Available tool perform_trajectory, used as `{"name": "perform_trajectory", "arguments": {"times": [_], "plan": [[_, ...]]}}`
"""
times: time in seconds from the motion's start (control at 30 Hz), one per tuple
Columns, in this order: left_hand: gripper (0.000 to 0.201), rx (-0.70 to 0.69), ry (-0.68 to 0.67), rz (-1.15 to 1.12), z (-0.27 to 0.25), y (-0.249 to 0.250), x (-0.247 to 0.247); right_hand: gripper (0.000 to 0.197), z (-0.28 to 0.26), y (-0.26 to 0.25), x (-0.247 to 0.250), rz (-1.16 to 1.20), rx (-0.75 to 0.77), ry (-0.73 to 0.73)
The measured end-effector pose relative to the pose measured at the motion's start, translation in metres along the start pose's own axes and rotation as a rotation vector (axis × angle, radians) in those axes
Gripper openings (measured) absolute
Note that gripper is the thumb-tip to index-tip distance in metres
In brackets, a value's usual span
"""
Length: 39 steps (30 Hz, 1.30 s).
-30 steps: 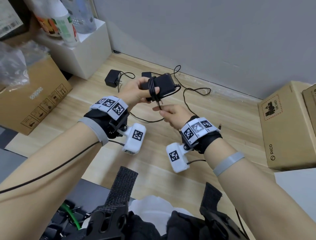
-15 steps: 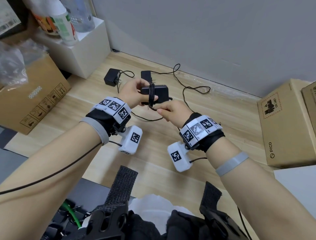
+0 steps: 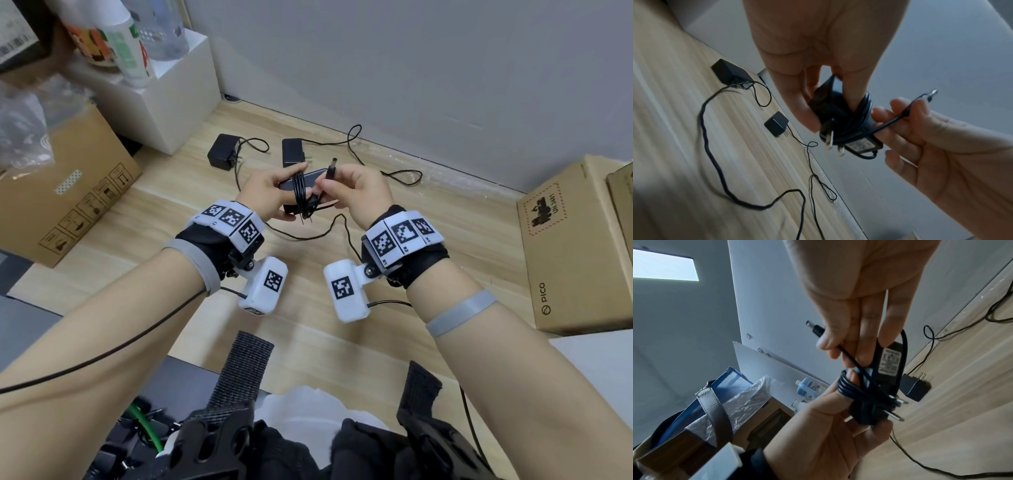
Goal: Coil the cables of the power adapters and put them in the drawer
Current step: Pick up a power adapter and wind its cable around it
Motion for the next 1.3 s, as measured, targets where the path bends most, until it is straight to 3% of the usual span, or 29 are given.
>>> {"name": "perform_trajectory", "arguments": {"times": [0.27, 0.4, 0.63, 0.73, 0.83, 1.3], "plan": [[0.052, 0.065, -0.137, -0.031, 0.000, -0.003, -0.008, 0.022, 0.004, 0.003, 0.009, -0.001, -0.021, 0.091], [0.047, 0.070, -0.124, -0.076, 0.001, -0.006, -0.010, 0.014, 0.006, 0.000, 0.010, -0.014, -0.005, 0.096], [0.047, 0.062, -0.105, -0.123, 0.002, -0.005, -0.012, 0.027, 0.011, 0.000, 0.013, -0.087, -0.036, 0.124], [0.046, 0.041, -0.095, -0.115, 0.002, -0.003, -0.014, 0.024, 0.012, -0.001, 0.015, -0.134, -0.041, 0.130], [0.046, 0.018, -0.070, -0.107, 0.002, -0.002, -0.013, 0.010, 0.011, -0.003, 0.014, -0.164, -0.034, 0.074], [0.048, -0.092, 0.016, -0.048, 0.005, -0.002, -0.010, 0.014, 0.017, -0.004, 0.013, -0.193, -0.030, -0.034]]}}
Point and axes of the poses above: each hand's wrist, its own z-axis towards the middle knuckle, its own x-axis out of the back of the hand, y = z × x, the point moved 5 cm from there along z, towards the middle knuckle, and after that the axes turned 4 degrees about -z, right-handed, at the moved point
